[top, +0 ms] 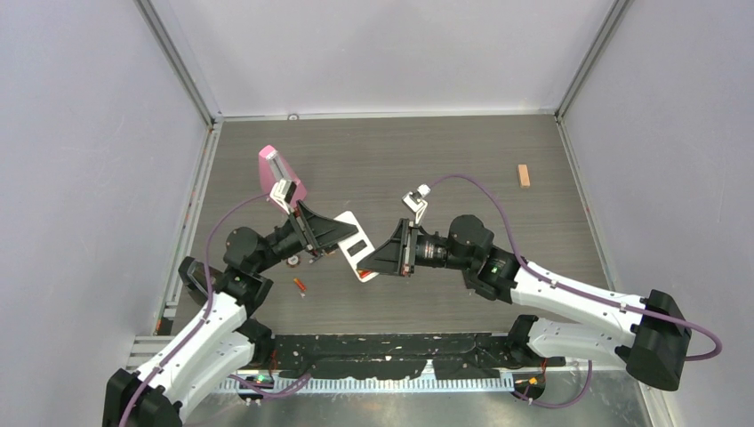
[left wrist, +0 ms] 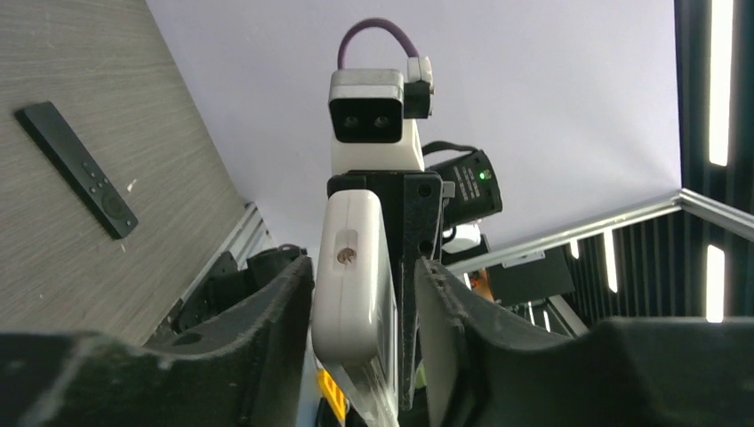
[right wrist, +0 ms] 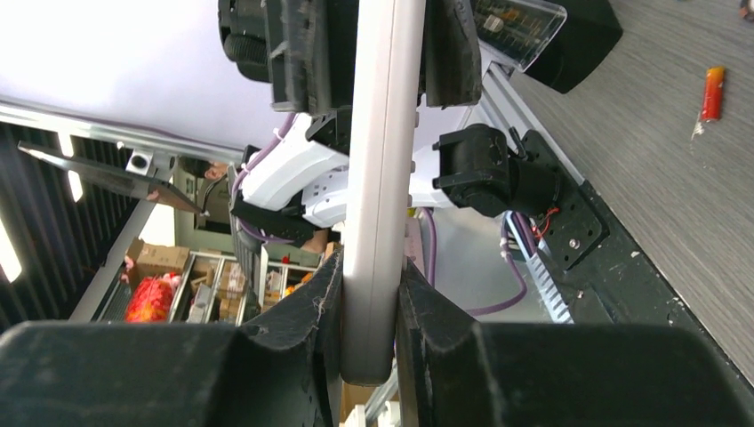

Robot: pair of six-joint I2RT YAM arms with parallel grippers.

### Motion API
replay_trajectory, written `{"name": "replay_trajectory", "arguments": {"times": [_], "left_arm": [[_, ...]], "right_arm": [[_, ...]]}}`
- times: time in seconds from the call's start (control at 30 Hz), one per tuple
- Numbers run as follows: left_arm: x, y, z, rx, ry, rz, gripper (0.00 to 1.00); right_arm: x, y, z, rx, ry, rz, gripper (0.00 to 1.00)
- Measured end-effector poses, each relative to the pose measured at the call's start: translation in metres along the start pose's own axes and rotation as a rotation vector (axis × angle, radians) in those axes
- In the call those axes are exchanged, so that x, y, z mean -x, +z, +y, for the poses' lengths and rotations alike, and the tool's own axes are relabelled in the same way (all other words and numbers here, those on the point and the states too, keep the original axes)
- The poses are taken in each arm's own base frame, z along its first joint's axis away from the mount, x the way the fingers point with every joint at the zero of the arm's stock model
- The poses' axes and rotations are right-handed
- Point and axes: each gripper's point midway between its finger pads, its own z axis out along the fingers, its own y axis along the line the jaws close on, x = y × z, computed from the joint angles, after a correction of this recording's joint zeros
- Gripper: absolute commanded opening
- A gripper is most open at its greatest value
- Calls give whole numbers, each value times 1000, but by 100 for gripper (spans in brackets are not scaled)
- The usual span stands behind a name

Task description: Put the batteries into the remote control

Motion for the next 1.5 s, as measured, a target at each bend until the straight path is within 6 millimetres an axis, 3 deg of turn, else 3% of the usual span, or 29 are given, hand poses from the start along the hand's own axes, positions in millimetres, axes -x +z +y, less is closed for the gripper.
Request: {"name": "replay_trajectory", "arguments": {"times": [0.13,0.27,0.33,0.4,0.47,0.6,0.83,0.9,0.97,1.03,1.1,1.23,1.37,1.5], "left_arm": [[-8,-2,2,1,7,56,29],[-13,-3,-3,-11,3,92,0],[-14,-3,-5,-13,4,97,0],[-14,-3,-4,-12,2,101,0],[-15,-3,-3,-8,7,107,0],[-15,-2,3,13,-4,109,0],[-2,-6,22,54,-26,26,0],[6,-11,30,72,-30,-24,0],[15,-18,39,88,-28,-87,0],[22,-26,44,99,-26,-148,0],[29,-33,45,97,-28,-202,0],[37,-42,48,85,-73,-283,0],[43,-48,53,77,-136,-349,0],[49,-50,50,67,-157,-393,0]], "right_arm": [[-6,-2,3,16,-2,37,5],[-9,-3,1,13,-2,60,11],[-9,-3,1,18,-11,62,29],[-8,-3,0,17,-13,62,57],[-7,-3,-2,7,-7,58,71],[-3,-7,-7,-28,-28,34,82],[17,-29,-1,-103,-105,-63,81],[27,-38,-5,-153,-124,-110,74],[38,-48,-12,-218,-142,-156,60],[51,-56,-29,-331,-167,-199,52],[62,-60,-48,-449,-192,-220,51],[84,-60,-99,-727,-294,-197,60],[90,-58,-158,-959,-370,-77,63],[87,-52,-213,-1116,-424,84,58]]}}
